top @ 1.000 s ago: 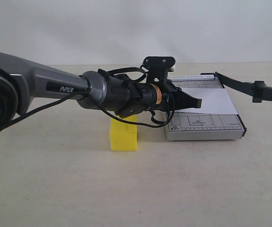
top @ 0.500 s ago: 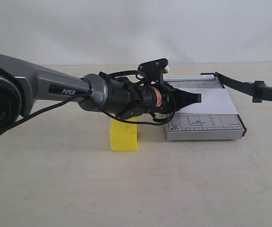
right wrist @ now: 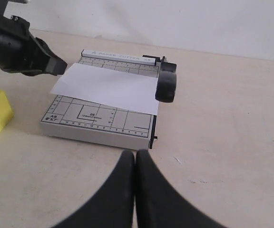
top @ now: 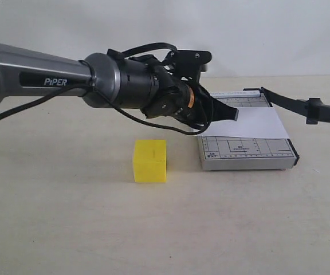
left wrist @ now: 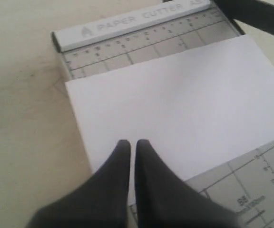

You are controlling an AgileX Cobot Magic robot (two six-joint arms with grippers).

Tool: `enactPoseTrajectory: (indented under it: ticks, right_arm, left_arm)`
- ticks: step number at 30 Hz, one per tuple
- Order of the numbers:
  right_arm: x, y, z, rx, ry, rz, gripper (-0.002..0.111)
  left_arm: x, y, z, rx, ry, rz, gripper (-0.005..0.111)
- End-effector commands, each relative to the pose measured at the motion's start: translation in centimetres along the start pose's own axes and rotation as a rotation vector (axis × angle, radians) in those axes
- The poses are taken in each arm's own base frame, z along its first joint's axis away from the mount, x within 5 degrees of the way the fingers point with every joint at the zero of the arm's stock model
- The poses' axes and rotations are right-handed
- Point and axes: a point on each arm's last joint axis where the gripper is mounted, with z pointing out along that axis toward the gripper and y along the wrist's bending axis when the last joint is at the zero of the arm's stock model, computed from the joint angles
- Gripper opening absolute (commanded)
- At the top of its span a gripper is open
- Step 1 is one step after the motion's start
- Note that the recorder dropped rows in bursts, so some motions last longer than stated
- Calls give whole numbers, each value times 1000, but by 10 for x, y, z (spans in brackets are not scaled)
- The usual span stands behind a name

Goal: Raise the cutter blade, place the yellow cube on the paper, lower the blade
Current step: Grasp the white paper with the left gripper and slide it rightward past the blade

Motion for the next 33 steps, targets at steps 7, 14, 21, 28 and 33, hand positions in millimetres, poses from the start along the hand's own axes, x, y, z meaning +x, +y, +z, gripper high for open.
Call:
enactPoseTrajectory:
  ticks: [7, 14, 21, 28, 33]
  right_arm:
    - [-2, 0, 0, 1, -6, -3, 0]
    - [-2, 0, 0, 1, -6, 0, 0]
    - [-2, 0, 0, 0, -6, 1, 0]
    - [-2, 0, 0, 0, -6, 1, 0]
    - [-2, 0, 0, 0, -6, 1, 0]
  left_arm:
    - [25, -4, 18, 9, 101, -58, 4]
    - [36, -9, 25, 79, 157, -35, 4]
    - [36, -14, 37, 110, 144, -67, 4]
    - [9, -30, 42, 156, 105, -47, 4]
    - [-11, -38, 33, 182, 42, -42, 4]
